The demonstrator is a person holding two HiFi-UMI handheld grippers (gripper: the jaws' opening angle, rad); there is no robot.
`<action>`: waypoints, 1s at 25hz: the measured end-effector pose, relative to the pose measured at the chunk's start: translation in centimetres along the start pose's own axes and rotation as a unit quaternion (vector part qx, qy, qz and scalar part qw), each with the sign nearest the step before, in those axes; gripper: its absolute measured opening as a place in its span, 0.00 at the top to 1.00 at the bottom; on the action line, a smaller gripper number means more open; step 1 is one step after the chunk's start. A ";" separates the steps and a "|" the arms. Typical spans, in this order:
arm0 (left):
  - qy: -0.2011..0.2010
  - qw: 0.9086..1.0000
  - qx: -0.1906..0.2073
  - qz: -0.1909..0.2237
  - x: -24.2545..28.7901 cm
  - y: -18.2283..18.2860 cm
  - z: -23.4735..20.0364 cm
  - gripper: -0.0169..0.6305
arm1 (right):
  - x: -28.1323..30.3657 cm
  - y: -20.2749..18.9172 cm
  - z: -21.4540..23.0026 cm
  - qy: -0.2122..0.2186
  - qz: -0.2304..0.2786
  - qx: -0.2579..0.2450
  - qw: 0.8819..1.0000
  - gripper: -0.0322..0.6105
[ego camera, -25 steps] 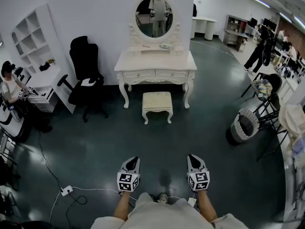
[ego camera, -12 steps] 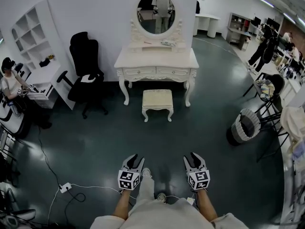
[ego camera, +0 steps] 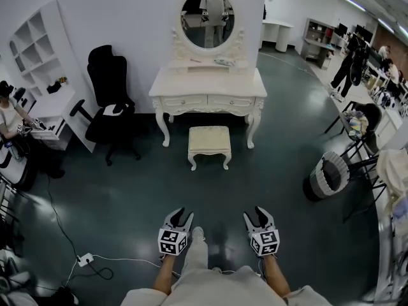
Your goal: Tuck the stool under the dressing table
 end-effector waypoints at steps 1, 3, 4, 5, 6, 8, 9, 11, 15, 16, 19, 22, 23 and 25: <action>-0.002 1.000 0.000 0.000 0.9 0.4 -0.6 0.78 | 0.9 0.2 0.3 -0.002 0.000 0.000 1.000 0.65; -0.005 1.000 -0.001 0.001 2.6 1.1 -2.0 0.78 | 3.0 0.8 0.9 -0.006 -0.002 -0.001 1.000 0.65; -0.007 1.000 0.000 0.000 3.5 1.4 -2.7 0.78 | 4.0 1.1 1.1 -0.008 -0.003 -0.001 1.000 0.65; -0.009 1.000 0.000 0.000 4.3 1.8 -3.5 0.78 | 5.1 1.4 1.2 -0.010 -0.005 -0.002 1.000 0.65; -0.012 1.000 0.000 0.000 5.1 2.3 -4.4 0.78 | 6.1 1.7 1.3 -0.012 -0.006 -0.002 1.000 0.65; -0.017 1.000 0.001 0.000 6.9 3.3 -6.0 0.78 | 8.2 2.6 1.8 -0.018 -0.006 -0.003 1.000 0.64; -0.019 1.000 0.002 0.000 7.9 3.9 -6.8 0.78 | 9.3 3.0 2.1 -0.021 -0.006 -0.003 1.000 0.64; -0.023 1.000 0.003 -0.001 9.8 4.9 -8.5 0.78 | 11.5 3.8 2.6 -0.028 -0.006 -0.002 1.000 0.64; -0.032 0.999 0.004 -0.001 13.2 6.6 -11.5 0.78 | 15.3 5.2 3.4 -0.038 -0.008 -0.002 0.999 0.64; -0.034 0.999 0.005 0.000 14.0 7.1 -12.3 0.78 | 16.2 5.6 3.6 -0.041 -0.007 -0.002 0.999 0.64; -0.041 0.999 0.006 0.001 16.1 8.2 -14.5 0.78 | 19.0 6.6 4.0 -0.050 -0.005 -0.002 0.999 0.64; -0.046 0.999 0.008 0.001 18.1 9.2 -16.8 0.78 | 21.6 7.4 4.3 -0.056 -0.004 -0.003 0.998 0.64; -0.048 0.999 0.008 0.000 18.6 9.4 -17.5 0.78 | 22.4 7.7 4.3 -0.057 -0.004 -0.004 0.998 0.64; -0.051 0.999 0.009 0.000 19.6 9.8 -18.8 0.78 | 23.9 8.1 4.3 -0.060 -0.004 -0.005 0.998 0.64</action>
Point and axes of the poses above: the fingertips, and each gripper's own axes: x forward along the fingers, z to its right, y out of its top, the point moved 8 cm from there along -x, backward along the fingers, and after that the axes turned 4 degrees about z, right-handed, at the moved point
